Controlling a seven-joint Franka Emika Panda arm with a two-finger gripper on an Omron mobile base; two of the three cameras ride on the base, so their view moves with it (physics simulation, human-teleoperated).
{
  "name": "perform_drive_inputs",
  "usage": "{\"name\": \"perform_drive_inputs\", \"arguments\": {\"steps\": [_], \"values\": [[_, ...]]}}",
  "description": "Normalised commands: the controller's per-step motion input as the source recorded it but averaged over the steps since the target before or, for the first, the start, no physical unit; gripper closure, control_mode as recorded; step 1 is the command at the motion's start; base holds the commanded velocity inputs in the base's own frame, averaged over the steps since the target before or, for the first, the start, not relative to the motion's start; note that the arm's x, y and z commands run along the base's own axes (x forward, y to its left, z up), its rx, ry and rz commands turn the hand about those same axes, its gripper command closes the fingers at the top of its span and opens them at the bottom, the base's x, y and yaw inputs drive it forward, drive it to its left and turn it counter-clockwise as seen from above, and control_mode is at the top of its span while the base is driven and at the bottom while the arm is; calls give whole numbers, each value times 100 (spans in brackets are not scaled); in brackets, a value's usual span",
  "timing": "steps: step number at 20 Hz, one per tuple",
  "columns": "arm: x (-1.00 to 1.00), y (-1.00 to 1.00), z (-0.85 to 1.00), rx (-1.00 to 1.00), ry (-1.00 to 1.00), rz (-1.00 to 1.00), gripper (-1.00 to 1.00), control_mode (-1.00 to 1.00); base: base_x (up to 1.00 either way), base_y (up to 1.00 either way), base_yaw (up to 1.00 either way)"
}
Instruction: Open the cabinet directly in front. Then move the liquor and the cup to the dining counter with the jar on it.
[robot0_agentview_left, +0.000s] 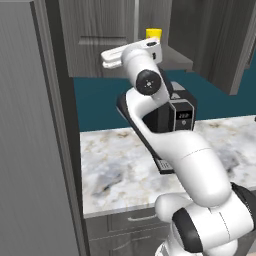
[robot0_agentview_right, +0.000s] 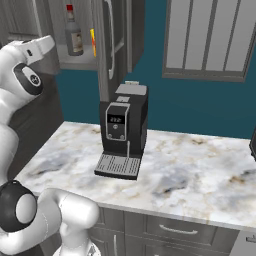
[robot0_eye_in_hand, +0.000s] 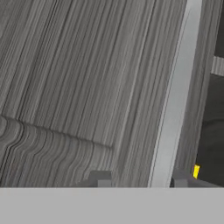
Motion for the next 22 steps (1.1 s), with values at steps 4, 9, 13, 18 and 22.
{"name": "perform_drive_inputs", "arguments": {"steps": [4,9,13,18,22], "values": [[-27,25,0,0,-1,0,100,-100,0,0,0],[-75,87,0,0,-9,-3,100,-100,0,0,0],[-81,100,0,0,-9,-5,100,-100,0,0,0],[-66,100,0,0,-3,-6,100,-100,0,0,0],[-9,60,2,0,3,-4,-100,-100,0,0,0]]}}
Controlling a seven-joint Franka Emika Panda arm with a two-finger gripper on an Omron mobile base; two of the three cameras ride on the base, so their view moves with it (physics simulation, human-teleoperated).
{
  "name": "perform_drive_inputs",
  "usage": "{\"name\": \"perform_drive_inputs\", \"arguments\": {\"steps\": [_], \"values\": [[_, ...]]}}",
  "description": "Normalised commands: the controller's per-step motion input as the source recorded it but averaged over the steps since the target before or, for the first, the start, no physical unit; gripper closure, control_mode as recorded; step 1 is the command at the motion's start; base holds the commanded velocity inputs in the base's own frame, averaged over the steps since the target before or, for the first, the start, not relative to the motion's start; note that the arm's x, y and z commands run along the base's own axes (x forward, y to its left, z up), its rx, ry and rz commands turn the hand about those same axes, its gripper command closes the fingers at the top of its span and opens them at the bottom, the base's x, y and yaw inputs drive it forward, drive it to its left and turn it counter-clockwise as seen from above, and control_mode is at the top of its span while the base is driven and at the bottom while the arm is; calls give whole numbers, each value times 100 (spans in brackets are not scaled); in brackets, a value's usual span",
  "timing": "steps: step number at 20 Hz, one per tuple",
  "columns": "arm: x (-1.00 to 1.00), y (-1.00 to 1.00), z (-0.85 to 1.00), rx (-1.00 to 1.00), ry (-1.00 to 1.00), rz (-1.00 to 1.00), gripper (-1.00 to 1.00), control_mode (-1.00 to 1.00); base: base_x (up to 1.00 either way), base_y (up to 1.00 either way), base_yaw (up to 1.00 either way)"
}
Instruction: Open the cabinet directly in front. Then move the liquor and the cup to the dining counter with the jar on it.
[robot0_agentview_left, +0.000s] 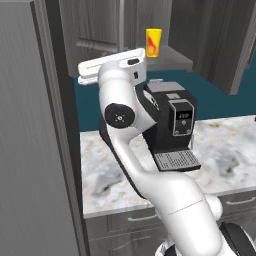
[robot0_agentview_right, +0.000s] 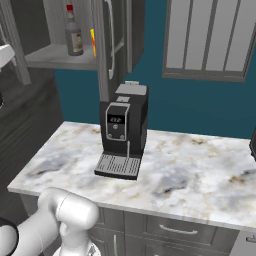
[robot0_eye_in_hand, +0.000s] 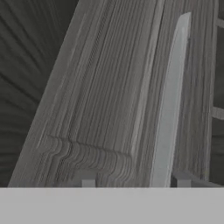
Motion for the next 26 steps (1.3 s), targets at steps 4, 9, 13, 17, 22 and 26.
{"name": "perform_drive_inputs", "arguments": {"steps": [4,9,13,17,22,26], "values": [[-42,2,-9,0,1,0,-100,-100,0,0,0],[-100,-17,-5,6,-1,-1,-100,-100,0,0,0],[-100,-52,1,15,0,-7,-100,-100,0,0,0],[-45,-96,26,32,4,-2,-100,-100,0,0,0],[-2,-100,36,41,4,8,-100,-100,0,0,0],[-4,-67,11,23,1,20,-100,-100,0,0,0]]}}
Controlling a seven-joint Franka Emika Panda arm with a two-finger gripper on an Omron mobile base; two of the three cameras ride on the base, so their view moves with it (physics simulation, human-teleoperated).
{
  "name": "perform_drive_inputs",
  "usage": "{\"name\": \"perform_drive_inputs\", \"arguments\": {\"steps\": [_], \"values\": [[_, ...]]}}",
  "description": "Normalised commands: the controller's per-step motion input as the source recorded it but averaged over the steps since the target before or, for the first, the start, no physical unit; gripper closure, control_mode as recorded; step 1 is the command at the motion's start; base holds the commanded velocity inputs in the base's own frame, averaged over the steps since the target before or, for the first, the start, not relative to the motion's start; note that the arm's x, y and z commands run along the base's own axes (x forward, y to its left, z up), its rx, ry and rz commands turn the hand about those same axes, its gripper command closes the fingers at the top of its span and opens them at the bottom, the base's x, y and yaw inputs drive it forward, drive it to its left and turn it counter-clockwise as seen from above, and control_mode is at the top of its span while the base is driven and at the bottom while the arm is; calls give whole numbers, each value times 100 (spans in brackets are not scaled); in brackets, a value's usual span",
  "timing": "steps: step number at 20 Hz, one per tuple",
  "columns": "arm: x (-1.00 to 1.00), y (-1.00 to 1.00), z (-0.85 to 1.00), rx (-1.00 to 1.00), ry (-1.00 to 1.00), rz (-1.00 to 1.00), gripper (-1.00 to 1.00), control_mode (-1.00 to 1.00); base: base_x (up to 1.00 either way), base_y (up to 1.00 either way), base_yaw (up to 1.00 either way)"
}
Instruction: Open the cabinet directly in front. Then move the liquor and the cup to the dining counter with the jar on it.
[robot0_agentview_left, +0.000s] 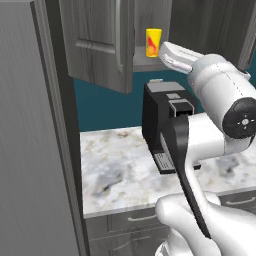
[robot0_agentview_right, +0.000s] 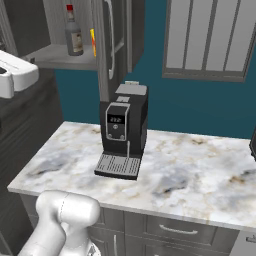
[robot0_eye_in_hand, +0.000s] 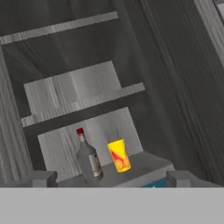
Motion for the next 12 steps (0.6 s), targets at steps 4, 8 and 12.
{"name": "perform_drive_inputs", "arguments": {"steps": [4,8,12], "values": [[3,-5,0,0,5,9,-100,-100,0,0,0],[12,-6,-3,1,13,14,-100,-100,0,0,0],[18,0,-11,0,11,11,-100,-100,0,0,0]]}}
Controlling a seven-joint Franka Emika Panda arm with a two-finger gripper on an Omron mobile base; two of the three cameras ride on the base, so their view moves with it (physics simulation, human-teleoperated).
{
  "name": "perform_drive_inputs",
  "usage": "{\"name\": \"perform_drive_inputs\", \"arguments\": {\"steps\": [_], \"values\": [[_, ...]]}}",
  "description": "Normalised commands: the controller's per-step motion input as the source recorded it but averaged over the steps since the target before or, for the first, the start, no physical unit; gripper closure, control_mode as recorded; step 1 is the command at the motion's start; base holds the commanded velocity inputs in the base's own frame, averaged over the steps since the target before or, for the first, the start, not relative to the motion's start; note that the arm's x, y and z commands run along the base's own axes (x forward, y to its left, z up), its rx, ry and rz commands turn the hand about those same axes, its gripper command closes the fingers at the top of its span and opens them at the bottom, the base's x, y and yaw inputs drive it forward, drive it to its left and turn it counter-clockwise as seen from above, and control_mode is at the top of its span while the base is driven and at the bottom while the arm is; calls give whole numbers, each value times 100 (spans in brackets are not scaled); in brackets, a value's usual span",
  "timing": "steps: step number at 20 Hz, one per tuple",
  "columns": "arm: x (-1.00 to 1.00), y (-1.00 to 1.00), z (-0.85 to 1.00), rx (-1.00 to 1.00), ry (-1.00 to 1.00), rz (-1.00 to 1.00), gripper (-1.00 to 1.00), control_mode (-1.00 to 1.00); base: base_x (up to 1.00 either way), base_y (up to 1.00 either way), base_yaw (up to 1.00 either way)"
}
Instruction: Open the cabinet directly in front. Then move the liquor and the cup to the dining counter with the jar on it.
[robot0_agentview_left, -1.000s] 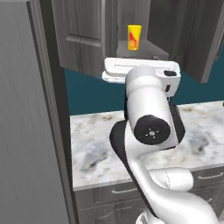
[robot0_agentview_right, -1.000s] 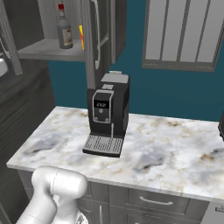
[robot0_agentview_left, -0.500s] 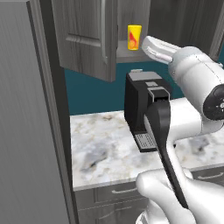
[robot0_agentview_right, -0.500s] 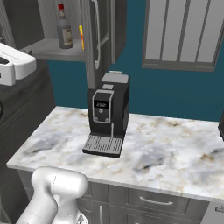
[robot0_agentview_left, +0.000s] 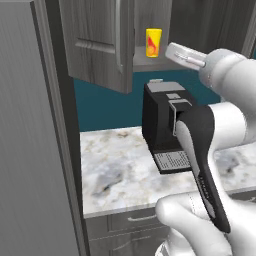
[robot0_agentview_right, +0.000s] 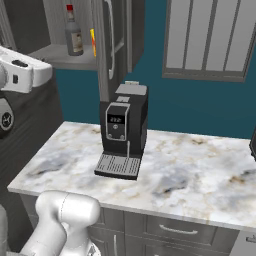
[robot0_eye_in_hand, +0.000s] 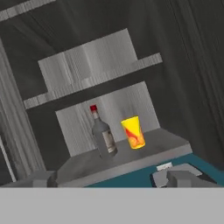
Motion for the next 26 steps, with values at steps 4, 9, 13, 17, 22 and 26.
{"name": "perform_drive_inputs", "arguments": {"steps": [4,9,13,17,22,26], "values": [[45,0,-8,4,17,8,-100,-100,0,0,0],[63,0,-14,5,15,6,-100,-100,0,0,0],[70,0,-21,10,9,7,-100,-100,0,0,0],[57,0,-41,5,2,8,-100,-100,0,0,0],[31,0,-12,3,0,2,-100,-100,0,0,0],[45,14,0,1,1,5,-100,-100,0,0,0]]}}
